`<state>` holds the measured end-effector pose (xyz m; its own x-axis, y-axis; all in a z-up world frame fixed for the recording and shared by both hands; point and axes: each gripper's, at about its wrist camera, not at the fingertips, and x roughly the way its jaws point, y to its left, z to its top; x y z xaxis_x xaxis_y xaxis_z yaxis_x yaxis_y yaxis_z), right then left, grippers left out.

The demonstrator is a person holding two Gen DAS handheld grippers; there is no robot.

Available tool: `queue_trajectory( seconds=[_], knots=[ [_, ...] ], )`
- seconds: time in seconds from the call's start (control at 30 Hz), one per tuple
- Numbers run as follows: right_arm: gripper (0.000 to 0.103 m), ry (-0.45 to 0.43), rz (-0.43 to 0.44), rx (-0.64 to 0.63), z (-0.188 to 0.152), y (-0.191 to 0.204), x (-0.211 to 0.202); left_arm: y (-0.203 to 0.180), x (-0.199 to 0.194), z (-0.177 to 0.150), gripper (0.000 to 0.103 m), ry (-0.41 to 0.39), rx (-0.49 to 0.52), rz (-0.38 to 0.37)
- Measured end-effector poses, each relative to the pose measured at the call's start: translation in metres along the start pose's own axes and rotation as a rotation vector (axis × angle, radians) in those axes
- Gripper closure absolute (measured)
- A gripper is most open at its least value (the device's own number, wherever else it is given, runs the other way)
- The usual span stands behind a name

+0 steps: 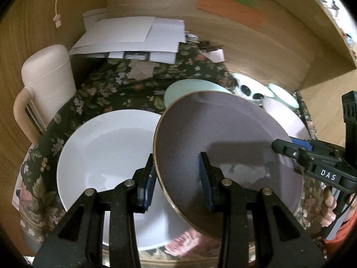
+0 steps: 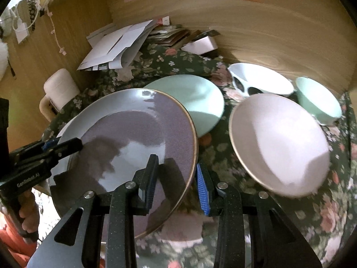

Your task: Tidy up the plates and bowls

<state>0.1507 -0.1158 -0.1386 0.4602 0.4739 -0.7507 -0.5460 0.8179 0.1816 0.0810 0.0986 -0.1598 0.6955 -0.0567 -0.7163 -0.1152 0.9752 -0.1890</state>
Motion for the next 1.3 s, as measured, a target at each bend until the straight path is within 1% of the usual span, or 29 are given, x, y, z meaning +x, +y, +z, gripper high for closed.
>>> queue_trajectory(
  seconds=[0.27,0.57,0.93,1.13,1.3],
  knots=[
    [0.073,-0.025,-0.031,0.033,-0.021,-0.007,-0.025,-0.021,-0.01,-0.014,0.067,0.003,0.019,-0.032],
    [0.073,-0.028,-0.046,0.078,-0.045,-0.021,-0.038,-0.042,-0.009,-0.028,0.067,0.024,0.052,-0.058],
    [0.073,0.0,-0.061,0.146,-0.071,-0.043,-0.039,-0.061,0.014,-0.041,0.067,0.091,0.063,-0.086],
    [0.073,0.017,-0.07,0.181,-0.078,-0.056,-0.036,-0.068,0.031,-0.043,0.067,0.131,0.059,-0.099],
    [0.073,0.039,-0.071,0.199,-0.081,-0.062,-0.029,-0.072,0.042,-0.042,0.067,0.145,0.063,-0.088]
  ],
)
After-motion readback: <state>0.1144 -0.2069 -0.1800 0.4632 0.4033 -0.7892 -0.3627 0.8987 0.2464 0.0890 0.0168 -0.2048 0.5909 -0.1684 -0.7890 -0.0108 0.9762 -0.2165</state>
